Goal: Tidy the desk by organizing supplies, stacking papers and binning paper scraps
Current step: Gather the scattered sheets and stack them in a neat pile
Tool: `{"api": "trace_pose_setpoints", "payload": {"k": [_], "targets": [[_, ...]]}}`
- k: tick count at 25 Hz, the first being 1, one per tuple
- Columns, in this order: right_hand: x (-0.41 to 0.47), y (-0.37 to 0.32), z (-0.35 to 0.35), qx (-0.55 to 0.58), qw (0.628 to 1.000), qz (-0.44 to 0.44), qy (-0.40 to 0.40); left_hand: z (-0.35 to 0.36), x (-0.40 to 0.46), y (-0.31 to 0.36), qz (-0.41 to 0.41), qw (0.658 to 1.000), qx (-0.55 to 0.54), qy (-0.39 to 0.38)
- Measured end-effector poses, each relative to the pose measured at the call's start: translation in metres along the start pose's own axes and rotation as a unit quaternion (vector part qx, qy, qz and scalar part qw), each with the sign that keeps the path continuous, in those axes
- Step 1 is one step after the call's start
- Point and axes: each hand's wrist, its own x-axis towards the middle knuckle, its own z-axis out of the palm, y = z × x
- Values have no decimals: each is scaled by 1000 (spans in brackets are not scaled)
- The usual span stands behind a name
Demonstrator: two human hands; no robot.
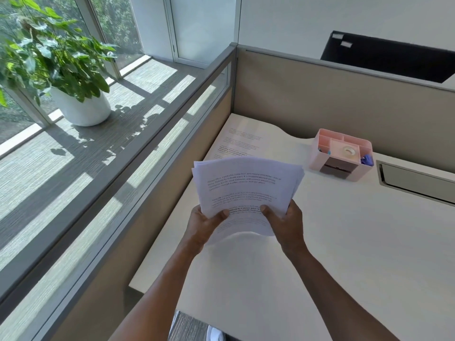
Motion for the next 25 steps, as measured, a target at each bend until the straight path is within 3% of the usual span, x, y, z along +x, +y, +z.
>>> {"api": "trace_pose_setpoints", "payload": {"k": [5, 10, 18, 25], "targets": [[-9, 14, 0, -29, 1000, 1, -7, -2, -1, -7, -6, 1000, 7, -9], [-6, 13, 3, -53, 999, -3, -9, -2, 8, -1, -25, 999, 9, 33], [-3, 32, 12, -59, 996, 43, -49, -20, 19, -3, -112, 989, -91, -14], [11, 58, 15, -203, 951, 135, -190, -44, 40, -37, -219, 974, -5, 61]]}}
